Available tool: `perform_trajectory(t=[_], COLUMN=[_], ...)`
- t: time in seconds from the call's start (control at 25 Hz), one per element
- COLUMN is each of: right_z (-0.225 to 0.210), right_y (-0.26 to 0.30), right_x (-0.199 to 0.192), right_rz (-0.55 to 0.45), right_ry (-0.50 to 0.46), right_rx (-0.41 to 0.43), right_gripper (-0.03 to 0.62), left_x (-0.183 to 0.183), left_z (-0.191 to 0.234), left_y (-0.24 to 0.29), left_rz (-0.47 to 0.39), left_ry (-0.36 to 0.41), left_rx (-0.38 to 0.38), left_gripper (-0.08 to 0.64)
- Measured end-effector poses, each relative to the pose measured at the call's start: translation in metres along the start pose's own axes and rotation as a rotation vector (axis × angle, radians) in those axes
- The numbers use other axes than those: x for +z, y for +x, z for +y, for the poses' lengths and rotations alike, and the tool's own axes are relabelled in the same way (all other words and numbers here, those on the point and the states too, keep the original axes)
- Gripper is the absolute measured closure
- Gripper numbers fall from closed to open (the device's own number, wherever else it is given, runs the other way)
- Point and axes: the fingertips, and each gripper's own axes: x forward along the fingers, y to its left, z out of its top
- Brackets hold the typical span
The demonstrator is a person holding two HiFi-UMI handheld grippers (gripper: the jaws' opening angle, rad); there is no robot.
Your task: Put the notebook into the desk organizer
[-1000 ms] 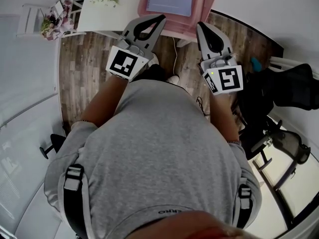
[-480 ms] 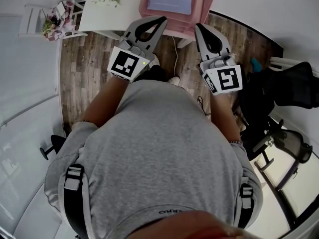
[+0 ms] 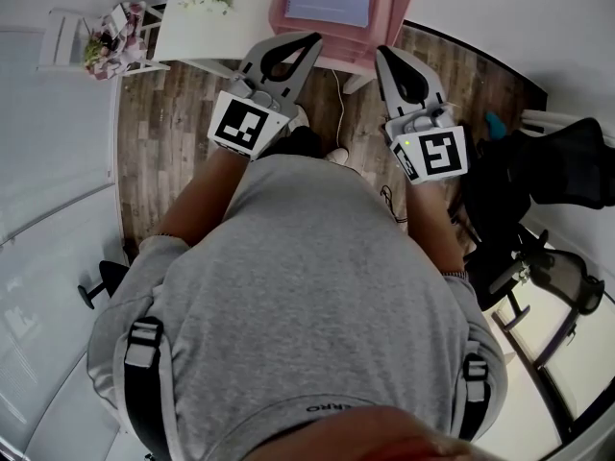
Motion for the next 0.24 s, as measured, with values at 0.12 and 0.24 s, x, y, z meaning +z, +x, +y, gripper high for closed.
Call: perform_trajectory(t=[0.12,0.24], right_z=[0.0006,0.0011], right_y=[-0.0046,-0.0088], right_x=[-0.0056,-0.0073], right_rz=[0.019,0.025], right_ry=[-0.012,-0.011], right_rx=[0.007,0.01], right_gripper=[0.586,0.586], left_x=[0.0015,-0.0001], left_z=[-0.0026,-0.0056], left_y=[-0.0011,-0.0024], left_rz=[-0.002,0.011], left_ry=[0.001,0.006], left_rx=[-0.001,-0.003], left_gripper=[0.54,0.54])
